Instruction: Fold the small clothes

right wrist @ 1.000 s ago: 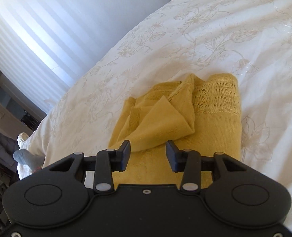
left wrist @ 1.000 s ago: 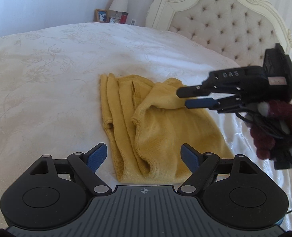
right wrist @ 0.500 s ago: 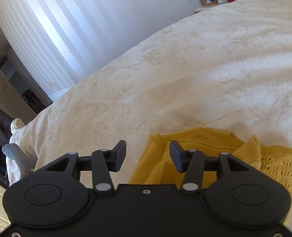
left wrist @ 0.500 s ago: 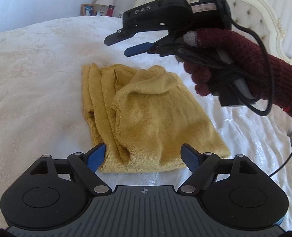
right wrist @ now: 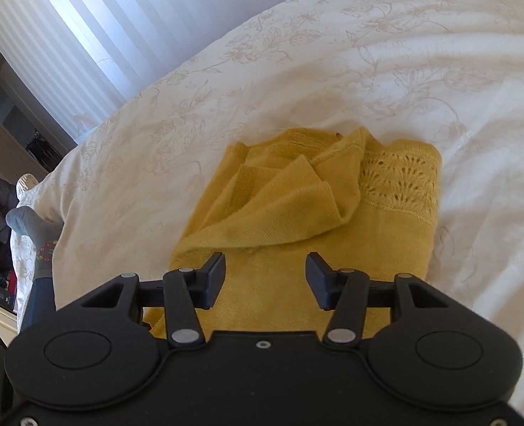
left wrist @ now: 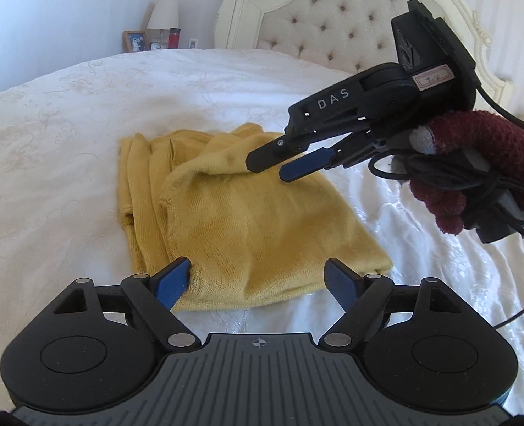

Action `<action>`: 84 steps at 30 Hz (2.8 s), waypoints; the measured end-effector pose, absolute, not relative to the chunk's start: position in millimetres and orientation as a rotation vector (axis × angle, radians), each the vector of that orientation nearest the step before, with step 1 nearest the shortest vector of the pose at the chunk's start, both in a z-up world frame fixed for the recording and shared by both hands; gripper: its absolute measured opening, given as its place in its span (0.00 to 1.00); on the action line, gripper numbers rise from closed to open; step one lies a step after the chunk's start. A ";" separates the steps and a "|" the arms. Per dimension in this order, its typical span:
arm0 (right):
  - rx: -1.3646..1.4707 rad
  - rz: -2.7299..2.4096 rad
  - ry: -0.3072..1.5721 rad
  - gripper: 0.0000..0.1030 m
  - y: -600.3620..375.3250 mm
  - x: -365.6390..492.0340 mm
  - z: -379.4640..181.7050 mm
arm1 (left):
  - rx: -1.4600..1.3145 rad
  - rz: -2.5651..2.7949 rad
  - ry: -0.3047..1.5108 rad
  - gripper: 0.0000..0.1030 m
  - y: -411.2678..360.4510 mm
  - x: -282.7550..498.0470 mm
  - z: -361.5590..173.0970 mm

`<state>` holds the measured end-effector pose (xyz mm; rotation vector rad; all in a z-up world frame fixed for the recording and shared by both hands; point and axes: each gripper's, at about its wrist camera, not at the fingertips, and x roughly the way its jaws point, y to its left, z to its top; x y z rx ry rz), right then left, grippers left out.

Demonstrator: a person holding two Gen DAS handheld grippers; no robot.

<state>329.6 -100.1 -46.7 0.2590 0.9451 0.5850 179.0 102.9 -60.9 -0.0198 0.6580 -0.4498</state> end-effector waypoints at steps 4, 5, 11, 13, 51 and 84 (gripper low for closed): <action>0.323 0.577 0.923 0.57 -97.1 352.1 -50.1 | -0.028 -0.424 0.686 0.78 104.0 184.3 -65.5; 0.330 0.576 0.909 0.57 -93.8 359.6 -48.8 | -0.045 -0.420 0.693 0.78 106.1 185.1 -65.9; 0.303 0.593 0.835 0.57 -57.7 397.2 -33.7 | -0.151 -0.416 0.739 0.78 122.0 197.7 -69.0; 0.278 0.609 0.825 0.57 -47.2 398.0 -29.4 | -0.181 -0.419 0.750 0.78 125.6 200.6 -69.9; -0.080 0.546 0.849 0.62 -13.4 372.2 -37.1 | -0.258 -0.443 0.753 0.47 128.8 206.4 -78.0; 0.011 0.493 0.742 0.56 -25.9 347.5 -33.0 | -0.253 -0.236 0.704 0.35 172.1 189.4 -51.9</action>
